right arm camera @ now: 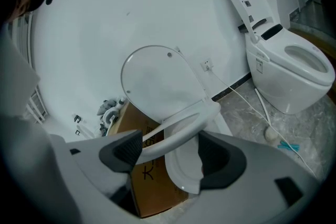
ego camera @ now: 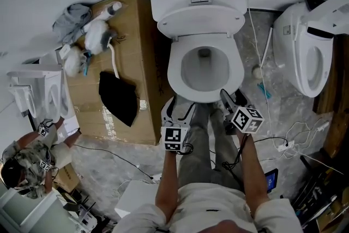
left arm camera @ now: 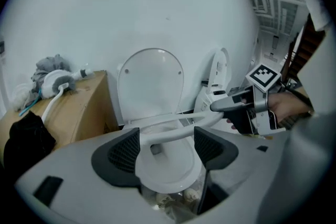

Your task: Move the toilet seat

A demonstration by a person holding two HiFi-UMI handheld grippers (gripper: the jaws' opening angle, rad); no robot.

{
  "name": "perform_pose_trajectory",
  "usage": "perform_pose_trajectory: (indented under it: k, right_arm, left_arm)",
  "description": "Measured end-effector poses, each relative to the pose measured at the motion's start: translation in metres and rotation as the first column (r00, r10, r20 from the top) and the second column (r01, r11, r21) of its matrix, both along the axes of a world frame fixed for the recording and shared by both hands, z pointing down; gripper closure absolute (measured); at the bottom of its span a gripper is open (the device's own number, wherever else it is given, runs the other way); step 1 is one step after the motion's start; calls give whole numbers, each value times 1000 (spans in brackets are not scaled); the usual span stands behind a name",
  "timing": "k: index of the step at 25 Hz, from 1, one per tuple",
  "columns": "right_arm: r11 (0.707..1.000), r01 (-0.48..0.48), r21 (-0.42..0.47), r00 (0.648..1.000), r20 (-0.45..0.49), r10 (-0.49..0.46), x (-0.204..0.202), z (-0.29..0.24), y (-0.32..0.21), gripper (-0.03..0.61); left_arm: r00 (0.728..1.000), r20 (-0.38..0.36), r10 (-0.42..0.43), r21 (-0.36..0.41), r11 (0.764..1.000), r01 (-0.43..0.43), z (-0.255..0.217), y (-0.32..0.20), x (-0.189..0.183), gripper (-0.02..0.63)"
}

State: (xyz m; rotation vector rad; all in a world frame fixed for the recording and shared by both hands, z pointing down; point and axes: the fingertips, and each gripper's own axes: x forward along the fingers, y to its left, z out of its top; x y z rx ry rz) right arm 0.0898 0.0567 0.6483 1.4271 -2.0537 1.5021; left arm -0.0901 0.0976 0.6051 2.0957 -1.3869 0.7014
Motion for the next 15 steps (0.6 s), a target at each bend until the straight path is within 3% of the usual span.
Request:
perform_pose_trajectory:
  k: [7, 14, 15]
  right_arm:
    - [999, -32, 4, 999, 11, 32, 0, -10, -10, 227]
    - [998, -64, 9, 998, 24, 64, -2, -19, -19, 227]
    - [998, -68, 9, 997, 25, 68, -2, -20, -20, 227]
  left_arm:
    - [976, 154, 154, -5, 988, -155, 3, -4, 14, 275]
    - [942, 280, 184, 13, 981, -196, 5, -23, 15, 281]
    - [942, 281, 184, 19, 980, -197, 3, -26, 16, 318]
